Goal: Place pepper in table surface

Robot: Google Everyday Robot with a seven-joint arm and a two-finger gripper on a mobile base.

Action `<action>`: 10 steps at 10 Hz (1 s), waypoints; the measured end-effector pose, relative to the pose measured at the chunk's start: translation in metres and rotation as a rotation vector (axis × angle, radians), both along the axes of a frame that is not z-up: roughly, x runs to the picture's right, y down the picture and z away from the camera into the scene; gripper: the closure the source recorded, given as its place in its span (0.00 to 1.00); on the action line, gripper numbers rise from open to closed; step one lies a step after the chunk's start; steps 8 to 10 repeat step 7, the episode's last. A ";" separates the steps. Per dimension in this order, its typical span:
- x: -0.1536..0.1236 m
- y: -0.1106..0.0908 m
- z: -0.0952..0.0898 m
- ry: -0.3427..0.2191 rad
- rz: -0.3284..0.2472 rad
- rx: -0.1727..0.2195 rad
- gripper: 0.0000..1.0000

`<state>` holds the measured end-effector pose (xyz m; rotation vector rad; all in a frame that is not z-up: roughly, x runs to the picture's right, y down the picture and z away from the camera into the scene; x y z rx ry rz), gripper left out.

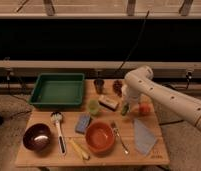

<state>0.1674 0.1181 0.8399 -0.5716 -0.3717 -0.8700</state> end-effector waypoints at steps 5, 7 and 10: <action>-0.007 0.015 0.005 -0.050 0.002 -0.032 0.20; -0.012 0.020 0.001 -0.071 -0.003 -0.040 0.20; -0.012 0.020 0.001 -0.071 -0.003 -0.040 0.20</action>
